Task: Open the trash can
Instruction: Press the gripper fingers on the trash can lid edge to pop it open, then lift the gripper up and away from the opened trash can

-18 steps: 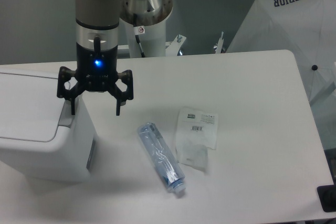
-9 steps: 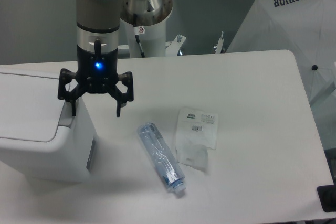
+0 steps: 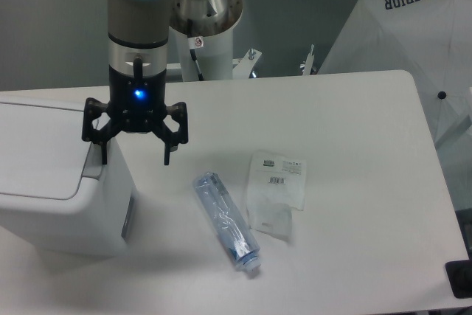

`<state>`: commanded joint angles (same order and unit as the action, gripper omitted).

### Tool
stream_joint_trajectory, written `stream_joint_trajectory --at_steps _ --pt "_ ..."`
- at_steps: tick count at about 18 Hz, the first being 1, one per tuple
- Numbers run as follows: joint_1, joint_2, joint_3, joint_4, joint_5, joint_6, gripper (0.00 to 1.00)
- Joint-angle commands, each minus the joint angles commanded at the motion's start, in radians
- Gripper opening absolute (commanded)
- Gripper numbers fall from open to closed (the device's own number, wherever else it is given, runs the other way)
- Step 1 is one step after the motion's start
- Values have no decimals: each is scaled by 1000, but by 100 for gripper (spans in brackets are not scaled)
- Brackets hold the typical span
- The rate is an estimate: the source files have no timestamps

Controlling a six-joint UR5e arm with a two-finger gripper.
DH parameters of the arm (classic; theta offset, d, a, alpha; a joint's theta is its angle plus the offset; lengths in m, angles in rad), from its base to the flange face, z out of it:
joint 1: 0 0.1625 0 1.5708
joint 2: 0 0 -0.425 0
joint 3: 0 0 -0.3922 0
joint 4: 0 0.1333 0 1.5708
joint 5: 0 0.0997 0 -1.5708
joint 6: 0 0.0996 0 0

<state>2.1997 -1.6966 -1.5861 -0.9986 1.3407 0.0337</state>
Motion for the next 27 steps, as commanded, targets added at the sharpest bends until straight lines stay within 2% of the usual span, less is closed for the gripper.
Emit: stream_joint_trajectory --at_steps 13,18,25,27 --pt "0 -6 2 3 0 3 100" --pt "9 5 47 5 -2 5 100" --pt "135 -9 123 9 12 54 100" --pt "167 -35 138 9 20 77 100"
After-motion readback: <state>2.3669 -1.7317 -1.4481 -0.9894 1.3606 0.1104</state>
